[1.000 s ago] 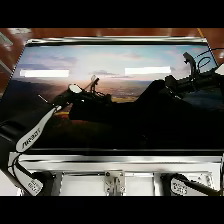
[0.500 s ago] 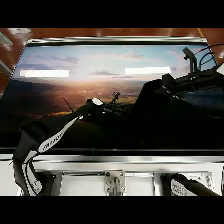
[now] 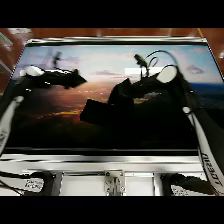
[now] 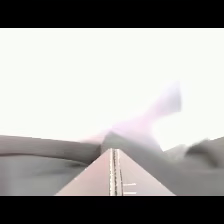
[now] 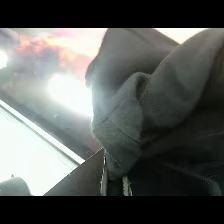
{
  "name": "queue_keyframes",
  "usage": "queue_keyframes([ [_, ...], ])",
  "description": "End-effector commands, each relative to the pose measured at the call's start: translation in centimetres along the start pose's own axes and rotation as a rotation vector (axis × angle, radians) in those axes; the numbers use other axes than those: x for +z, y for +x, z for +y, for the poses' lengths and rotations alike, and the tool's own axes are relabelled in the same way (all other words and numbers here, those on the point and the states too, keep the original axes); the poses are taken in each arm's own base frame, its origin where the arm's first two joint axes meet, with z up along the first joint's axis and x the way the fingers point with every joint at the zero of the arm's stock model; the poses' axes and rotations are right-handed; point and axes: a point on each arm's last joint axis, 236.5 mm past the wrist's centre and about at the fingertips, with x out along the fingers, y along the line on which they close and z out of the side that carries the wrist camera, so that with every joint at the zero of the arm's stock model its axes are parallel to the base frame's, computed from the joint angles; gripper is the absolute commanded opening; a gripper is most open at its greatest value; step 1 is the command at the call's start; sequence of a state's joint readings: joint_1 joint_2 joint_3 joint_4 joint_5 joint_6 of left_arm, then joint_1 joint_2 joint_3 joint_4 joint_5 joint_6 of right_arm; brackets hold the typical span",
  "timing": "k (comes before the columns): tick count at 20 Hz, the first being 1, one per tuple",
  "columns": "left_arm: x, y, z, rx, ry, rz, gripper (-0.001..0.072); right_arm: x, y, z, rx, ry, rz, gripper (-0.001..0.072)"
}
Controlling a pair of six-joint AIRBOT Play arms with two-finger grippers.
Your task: Fold the shirts.
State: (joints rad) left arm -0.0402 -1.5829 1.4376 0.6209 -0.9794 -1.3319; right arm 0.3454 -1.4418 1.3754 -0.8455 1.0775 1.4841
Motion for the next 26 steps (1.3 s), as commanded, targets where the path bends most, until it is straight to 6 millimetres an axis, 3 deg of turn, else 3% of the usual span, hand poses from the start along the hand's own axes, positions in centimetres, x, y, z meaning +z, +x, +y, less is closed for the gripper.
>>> queue_keyframes([
  [1,5.7,-14.9,4.8,0.200,-0.001,-0.237,0.0038,-1.2,7.7,2.0,0.057,0.028,0.020,0.0077],
  [3,7.1,-21.1,4.4,0.235,0.009,-0.362,0.0038,-2.3,11.4,3.3,0.121,0.076,0.040,0.0078],
  [4,7.3,-23.1,3.9,0.247,0.023,-0.403,0.0038,-2.7,12.9,4.1,0.162,0.106,0.045,0.0077],
  [5,7.2,-24.6,3.2,0.257,0.042,-0.429,0.0038,-2.9,13.8,4.9,0.204,0.131,0.046,0.0077],
  [7,6.8,-25.8,2.0,0.262,0.073,-0.443,0.0039,-3.0,14.9,6.1,0.265,0.166,0.041,0.0078],
  [9,6.3,-25.4,1.2,0.250,0.086,-0.423,0.0039,-2.6,15.4,6.2,0.276,0.203,0.024,0.0087],
  [10,6.0,-24.9,0.8,0.242,0.092,-0.409,0.0038,-2.3,15.5,6.2,0.279,0.215,0.010,0.0216],
  [11,5.8,-24.2,0.4,0.232,0.101,-0.395,0.0039,-1.8,15.5,6.3,0.281,0.224,-0.012,0.0509],
  [12,5.5,-23.5,-0.2,0.221,0.113,-0.379,0.0038,-1.0,15.3,6.7,0.304,0.231,-0.042,0.0606],
  [15,4.5,-21.5,-1.4,0.197,0.152,-0.331,0.0039,1.3,13.9,7.4,0.391,0.281,-0.098,0.0605],
  [18,4.0,-20.8,-1.6,0.190,0.163,-0.312,0.0039,-0.4,11.0,6.2,0.416,0.233,0.037,0.0603],
  [19,4.1,-21.0,-1.5,0.192,0.160,-0.315,0.0039,-1.8,9.9,4.7,0.373,0.204,0.116,0.0602],
  [20,4.2,-21.2,-1.3,0.196,0.157,-0.319,0.0038,-3.7,8.6,1.8,0.268,0.170,0.203,0.0603],
  [22,4.4,-21.7,-0.8,0.204,0.147,-0.329,0.0039,-7.5,4.8,-7.4,-0.099,0.140,0.372,0.0604],
  [24,4.4,-21.9,-0.6,0.209,0.142,-0.331,0.0039,-12.3,-0.8,-15.5,-0.434,0.117,0.602,0.0685],
  [25,4.3,-21.9,-0.5,0.209,0.140,-0.326,0.0039,-14.3,-2.0,-17.0,-0.467,0.133,0.680,0.0685],
  [26,4.1,-21.9,-0.5,0.208,0.140,-0.318,0.0039,-15.4,-1.5,-17.1,-0.426,0.185,0.691,0.0685],
])
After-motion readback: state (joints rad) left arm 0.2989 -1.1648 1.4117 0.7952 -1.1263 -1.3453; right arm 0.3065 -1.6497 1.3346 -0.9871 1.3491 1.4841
